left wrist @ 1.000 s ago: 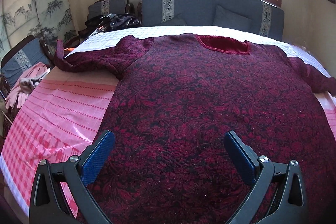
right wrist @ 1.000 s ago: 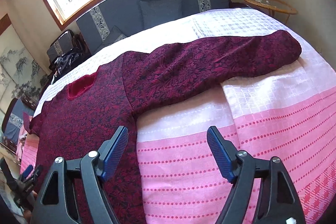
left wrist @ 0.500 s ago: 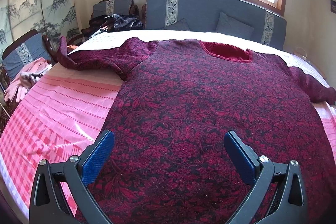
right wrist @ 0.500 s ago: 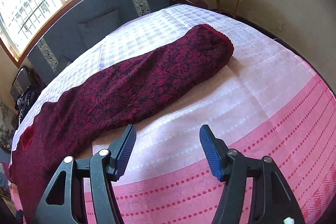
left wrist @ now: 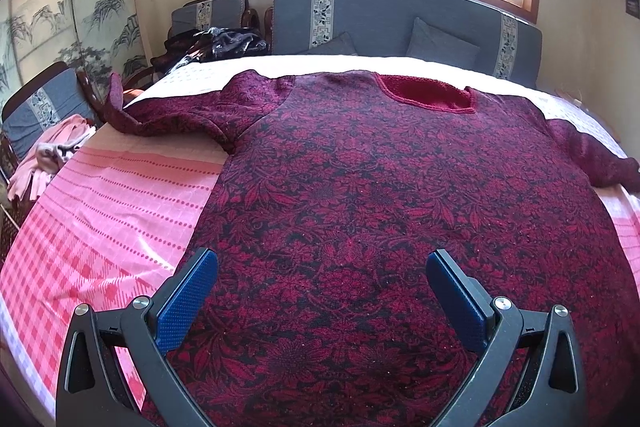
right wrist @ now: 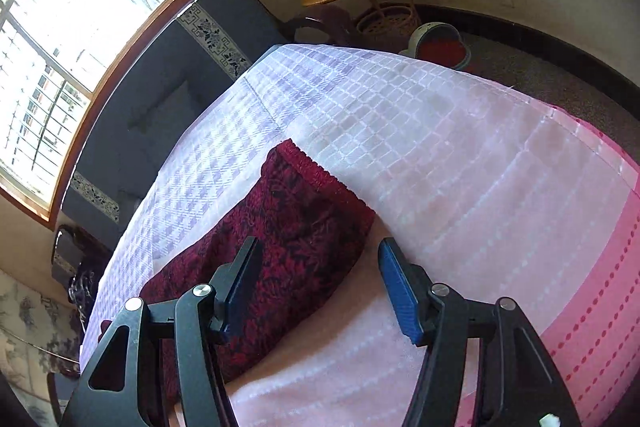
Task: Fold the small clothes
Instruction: 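Grasp the sweater sleeve cuff with the right gripper, then lift the sleeve and fold it across the sweater body with the right gripper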
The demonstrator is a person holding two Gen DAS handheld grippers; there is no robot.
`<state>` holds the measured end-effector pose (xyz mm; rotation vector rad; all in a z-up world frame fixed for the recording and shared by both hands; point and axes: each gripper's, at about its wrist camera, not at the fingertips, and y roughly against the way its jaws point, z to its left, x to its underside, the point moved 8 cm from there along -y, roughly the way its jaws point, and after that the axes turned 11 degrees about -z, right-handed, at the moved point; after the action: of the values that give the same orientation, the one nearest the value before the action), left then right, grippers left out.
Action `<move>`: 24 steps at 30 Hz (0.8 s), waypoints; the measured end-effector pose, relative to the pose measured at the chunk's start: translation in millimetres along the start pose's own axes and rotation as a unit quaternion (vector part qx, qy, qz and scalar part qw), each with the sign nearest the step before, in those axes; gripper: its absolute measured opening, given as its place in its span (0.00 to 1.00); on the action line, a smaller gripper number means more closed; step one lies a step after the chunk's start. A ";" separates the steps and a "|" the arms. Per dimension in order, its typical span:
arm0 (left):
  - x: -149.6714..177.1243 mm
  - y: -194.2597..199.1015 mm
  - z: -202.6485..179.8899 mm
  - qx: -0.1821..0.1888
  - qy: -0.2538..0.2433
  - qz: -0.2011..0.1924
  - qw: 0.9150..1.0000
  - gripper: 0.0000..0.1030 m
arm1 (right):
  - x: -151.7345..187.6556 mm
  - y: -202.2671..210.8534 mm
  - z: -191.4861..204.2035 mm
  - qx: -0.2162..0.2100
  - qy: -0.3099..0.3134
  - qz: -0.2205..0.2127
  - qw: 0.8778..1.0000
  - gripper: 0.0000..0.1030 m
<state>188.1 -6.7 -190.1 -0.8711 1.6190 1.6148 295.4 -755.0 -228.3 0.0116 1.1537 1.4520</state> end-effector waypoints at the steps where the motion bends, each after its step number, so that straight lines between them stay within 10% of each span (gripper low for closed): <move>1: 0.5 -0.2 -0.4 0.000 0.000 0.001 1.000 1.00 | -3.5 -2.5 -0.8 0.000 -0.003 -0.002 1.000 0.56; 6: 1.1 -1.6 -0.5 0.002 0.002 0.005 1.000 1.00 | -8.8 -10.8 1.9 -0.011 -0.014 -0.002 1.000 0.55; 11: 1.2 -2.0 0.7 0.002 0.008 0.005 1.000 1.00 | -4.2 -15.6 0.7 -0.013 -0.025 0.016 0.999 0.15; 24: 4.8 -5.5 33.8 0.010 0.117 0.015 0.993 1.00 | 40.7 65.1 162.1 -0.159 0.010 0.000 0.987 0.13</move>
<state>190.4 27.1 -197.0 -1.0628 1.8116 1.5611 333.3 -610.2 -129.6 -0.2251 0.9278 1.6251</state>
